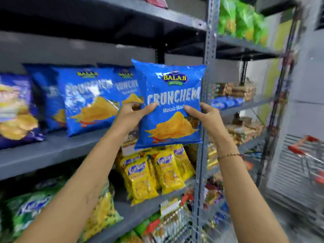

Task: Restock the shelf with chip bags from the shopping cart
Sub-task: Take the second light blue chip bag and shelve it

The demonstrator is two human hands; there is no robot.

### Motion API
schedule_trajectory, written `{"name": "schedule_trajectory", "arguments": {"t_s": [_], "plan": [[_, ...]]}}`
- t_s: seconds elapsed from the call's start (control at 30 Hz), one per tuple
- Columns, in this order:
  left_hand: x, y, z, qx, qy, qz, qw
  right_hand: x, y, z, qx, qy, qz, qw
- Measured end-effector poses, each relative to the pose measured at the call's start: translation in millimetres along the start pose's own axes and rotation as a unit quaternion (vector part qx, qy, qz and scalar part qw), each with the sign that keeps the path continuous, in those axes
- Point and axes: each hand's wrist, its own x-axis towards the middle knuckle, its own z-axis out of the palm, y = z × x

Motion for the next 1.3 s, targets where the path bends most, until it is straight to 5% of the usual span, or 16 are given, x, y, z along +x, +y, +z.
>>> {"name": "schedule_trajectory", "arguments": {"t_s": [0.47,1.17,1.3], "plan": [[104,-2,-20,0.022,0.103,-0.002,0.994,135,30,65,0.024,0.027,0.001,0.999],[149,-35,-11,0.109,0.130,-0.063,0.983,174,77,86,-0.018,0.047,0.022,0.999],[142,-40,-12,0.193,0.124,-0.053,0.972,165,80,85,-0.038,0.045,0.010,0.998]]}}
